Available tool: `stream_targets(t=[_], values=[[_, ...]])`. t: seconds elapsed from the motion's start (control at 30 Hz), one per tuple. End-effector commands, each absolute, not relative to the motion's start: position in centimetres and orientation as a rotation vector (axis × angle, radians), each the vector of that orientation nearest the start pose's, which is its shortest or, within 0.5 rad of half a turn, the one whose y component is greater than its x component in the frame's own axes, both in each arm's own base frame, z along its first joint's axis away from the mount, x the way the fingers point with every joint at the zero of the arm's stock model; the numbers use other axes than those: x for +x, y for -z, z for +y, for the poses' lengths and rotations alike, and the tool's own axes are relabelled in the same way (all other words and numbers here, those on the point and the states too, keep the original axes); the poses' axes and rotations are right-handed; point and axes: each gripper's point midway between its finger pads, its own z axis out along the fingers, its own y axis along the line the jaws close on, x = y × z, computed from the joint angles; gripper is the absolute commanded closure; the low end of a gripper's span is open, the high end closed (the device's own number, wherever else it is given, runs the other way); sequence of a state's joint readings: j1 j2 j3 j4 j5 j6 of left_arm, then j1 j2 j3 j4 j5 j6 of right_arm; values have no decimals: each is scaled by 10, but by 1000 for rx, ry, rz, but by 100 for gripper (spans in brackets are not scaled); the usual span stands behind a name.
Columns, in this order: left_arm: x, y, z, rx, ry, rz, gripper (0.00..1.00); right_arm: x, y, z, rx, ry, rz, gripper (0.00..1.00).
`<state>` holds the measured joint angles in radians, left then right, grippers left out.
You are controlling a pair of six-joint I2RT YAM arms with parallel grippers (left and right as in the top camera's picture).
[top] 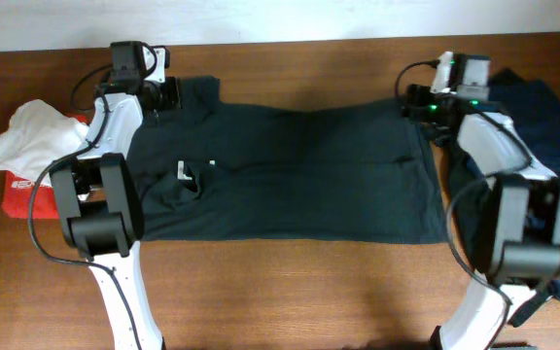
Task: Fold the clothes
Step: 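Move the right gripper to the top-right corner and grasp it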
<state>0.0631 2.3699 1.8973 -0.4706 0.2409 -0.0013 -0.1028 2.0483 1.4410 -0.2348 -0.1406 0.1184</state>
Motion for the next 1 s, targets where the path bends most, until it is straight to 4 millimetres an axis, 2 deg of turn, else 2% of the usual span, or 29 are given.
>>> stream_targets(t=[0.0,0.17,0.47,0.67,0.73,0.8,0.83,0.87,0.97], values=[[592,-57,-7,12,305,2502,100,556,-47,-19,164,-191,2384,22],[586,-53,-8,8,309,2530,100,569,-25,-32,216,-122,2347,21],[581,-50,-8,3,313,2554,99,583,-35,-40,230,-71,2268,21],[580,-50,-8,2,313,2558,100,578,-1,-42,243,-55,2321,17],[580,-50,-8,2,313,2558,99,577,5,-42,244,-55,2330,18],[580,-49,-8,2,314,2558,99,577,5,-42,244,-55,2332,32],[580,-50,-8,3,314,2558,99,577,5,-42,244,-55,2331,43],[580,-50,-8,2,314,2558,99,578,4,-42,245,-55,2329,63],[580,-50,-8,-2,316,2558,99,577,4,-42,265,-63,2331,94]])
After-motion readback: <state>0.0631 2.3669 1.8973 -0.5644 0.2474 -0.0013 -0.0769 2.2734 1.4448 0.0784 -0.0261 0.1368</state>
